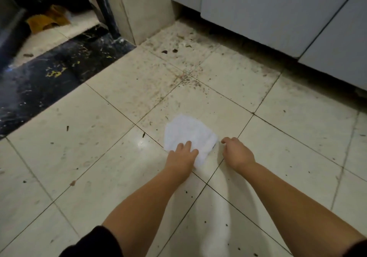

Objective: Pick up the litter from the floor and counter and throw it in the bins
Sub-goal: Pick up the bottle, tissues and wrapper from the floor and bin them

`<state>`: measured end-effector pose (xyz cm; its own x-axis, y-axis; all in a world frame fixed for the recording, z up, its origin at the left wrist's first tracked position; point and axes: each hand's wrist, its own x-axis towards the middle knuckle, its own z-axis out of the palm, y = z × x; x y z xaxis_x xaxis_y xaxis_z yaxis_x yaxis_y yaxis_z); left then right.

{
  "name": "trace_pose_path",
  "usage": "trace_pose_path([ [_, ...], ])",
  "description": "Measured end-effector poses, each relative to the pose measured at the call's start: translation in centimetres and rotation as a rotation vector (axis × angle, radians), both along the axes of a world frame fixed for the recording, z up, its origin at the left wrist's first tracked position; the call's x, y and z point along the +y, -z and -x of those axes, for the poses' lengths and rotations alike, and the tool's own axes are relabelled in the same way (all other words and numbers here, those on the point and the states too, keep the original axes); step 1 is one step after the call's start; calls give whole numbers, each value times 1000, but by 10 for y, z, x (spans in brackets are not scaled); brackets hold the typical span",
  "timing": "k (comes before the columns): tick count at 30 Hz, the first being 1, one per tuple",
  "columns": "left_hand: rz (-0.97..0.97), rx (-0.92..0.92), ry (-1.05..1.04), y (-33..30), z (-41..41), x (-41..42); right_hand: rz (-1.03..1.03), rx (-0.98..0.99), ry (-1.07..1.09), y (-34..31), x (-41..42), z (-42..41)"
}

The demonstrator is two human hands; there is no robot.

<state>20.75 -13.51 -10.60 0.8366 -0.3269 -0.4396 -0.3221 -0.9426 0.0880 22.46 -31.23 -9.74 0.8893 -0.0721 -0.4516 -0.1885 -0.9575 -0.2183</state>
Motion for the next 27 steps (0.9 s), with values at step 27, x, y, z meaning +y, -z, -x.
trace_pose_path([
  [27,687,-526,-675,-237,75,301,-84,-309,-304,-176,252,19],
])
